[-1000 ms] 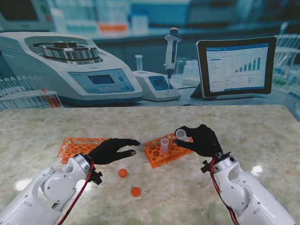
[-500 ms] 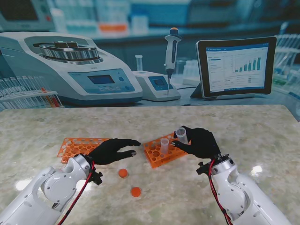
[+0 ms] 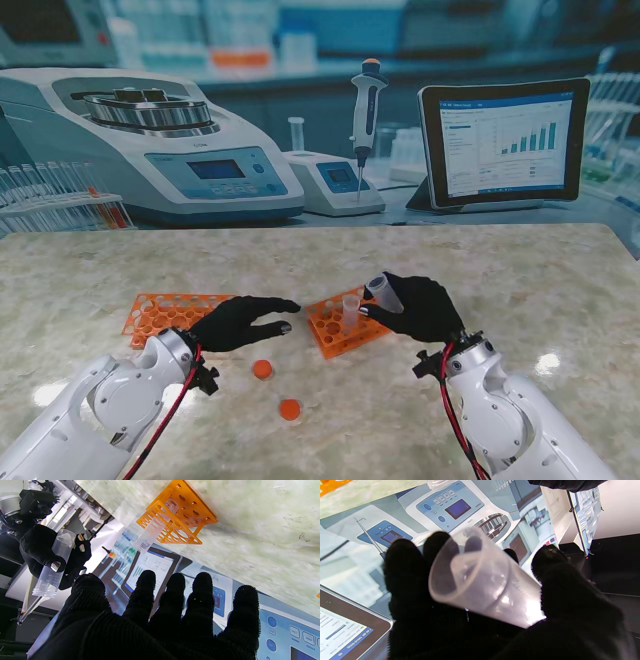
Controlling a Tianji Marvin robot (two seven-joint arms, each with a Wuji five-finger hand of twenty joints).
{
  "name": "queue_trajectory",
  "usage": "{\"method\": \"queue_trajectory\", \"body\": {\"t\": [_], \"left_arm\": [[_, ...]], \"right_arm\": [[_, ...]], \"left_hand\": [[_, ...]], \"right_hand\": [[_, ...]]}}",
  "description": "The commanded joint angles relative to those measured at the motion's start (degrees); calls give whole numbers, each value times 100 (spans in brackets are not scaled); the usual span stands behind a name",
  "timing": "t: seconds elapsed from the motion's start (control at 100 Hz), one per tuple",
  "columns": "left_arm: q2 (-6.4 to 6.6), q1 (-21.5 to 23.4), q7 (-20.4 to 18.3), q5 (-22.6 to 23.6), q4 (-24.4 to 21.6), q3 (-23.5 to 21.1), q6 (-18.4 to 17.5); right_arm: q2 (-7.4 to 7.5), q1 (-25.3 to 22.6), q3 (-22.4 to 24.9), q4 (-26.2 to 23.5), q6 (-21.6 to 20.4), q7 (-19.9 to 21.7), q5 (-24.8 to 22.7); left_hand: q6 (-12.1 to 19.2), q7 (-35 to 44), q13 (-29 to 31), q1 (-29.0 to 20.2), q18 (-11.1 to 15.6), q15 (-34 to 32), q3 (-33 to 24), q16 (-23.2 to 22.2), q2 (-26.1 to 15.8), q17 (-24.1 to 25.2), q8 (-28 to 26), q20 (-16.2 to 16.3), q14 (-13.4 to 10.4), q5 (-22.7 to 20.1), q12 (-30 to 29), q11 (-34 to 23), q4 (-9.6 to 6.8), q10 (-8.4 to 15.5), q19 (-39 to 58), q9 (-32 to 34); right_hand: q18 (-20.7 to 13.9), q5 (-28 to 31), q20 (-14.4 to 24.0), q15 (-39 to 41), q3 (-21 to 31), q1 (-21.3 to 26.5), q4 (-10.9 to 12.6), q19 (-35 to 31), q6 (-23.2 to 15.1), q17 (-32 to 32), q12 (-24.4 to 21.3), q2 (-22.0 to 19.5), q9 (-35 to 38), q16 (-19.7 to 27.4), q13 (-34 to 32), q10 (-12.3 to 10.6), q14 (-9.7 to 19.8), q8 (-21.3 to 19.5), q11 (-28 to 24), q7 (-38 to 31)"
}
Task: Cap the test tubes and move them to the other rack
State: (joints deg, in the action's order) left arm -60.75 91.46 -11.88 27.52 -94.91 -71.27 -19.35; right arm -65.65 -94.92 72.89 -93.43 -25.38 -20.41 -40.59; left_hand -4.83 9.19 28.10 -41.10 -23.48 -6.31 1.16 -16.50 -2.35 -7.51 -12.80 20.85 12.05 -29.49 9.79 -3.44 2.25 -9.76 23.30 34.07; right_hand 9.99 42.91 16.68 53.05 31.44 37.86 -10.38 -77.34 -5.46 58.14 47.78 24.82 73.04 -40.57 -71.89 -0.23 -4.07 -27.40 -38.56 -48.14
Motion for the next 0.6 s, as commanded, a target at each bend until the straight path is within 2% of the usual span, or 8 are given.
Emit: {"method": "queue_trajectory", "body": {"t": [0.0,0.11,0.21,0.33,0.45,0.59], "left_arm": [[14,2,-35,-4,-8,8,-14],[14,2,-35,-2,-4,4,-21],[16,3,-41,-2,-5,2,-19],[17,1,-47,-1,-4,1,-21],[17,1,-48,-2,-3,1,-21],[17,1,-48,-2,-3,1,-21]], "right_arm": [[-9,-39,-32,-44,-12,17,42],[-6,-29,-49,-47,-1,90,109],[-5,-26,-61,-52,17,134,156],[-10,-30,-73,-47,-7,113,160],[17,-60,-41,-78,-20,211,125],[19,-67,-37,-63,-74,232,137]], "left_hand": [[9,-62,17,5,55,54,62,39,-207,54,-46,-44,-114,-78,-94,44,-90,48,-208,-21],[6,-62,22,4,59,51,64,34,-207,48,-46,-43,-112,-79,-92,40,-89,53,-206,-13],[4,-63,27,3,59,49,63,29,-212,57,-46,-45,-108,-77,-92,44,-90,55,-212,-18],[3,-62,42,3,61,42,64,22,-212,48,-46,-43,-113,-80,-91,43,-89,48,-209,-11],[-1,-65,44,-1,58,41,63,17,-214,48,-45,-42,-108,-74,-91,46,-89,37,-208,-14],[8,-63,51,1,59,36,65,10,-213,45,-46,-38,-106,-78,-88,41,-89,48,-203,-3]], "right_hand": [[-299,290,279,968,796,972,-92,-506,-590,314,261,-901,-14,-367,-408,-167,1171,-101,-258,4],[-451,254,690,1733,708,988,-81,-1131,-525,497,507,-964,-20,-570,-420,-145,1564,-140,-500,25],[-558,224,1123,2237,634,1004,-71,-1578,-462,598,684,-1017,-22,-751,-414,-164,1746,-147,-658,48],[-666,128,1686,2598,533,1031,-61,-1794,-258,645,837,-1062,-26,-932,-411,-171,1807,-108,-780,28],[-793,112,2053,2834,436,992,-57,-1910,-230,688,879,-1040,15,-1073,-414,-194,1922,-250,-818,-100],[-975,222,2421,3175,402,819,-72,-2092,-299,752,761,-724,227,-1332,-418,-149,2233,-435,-726,-337]]}}
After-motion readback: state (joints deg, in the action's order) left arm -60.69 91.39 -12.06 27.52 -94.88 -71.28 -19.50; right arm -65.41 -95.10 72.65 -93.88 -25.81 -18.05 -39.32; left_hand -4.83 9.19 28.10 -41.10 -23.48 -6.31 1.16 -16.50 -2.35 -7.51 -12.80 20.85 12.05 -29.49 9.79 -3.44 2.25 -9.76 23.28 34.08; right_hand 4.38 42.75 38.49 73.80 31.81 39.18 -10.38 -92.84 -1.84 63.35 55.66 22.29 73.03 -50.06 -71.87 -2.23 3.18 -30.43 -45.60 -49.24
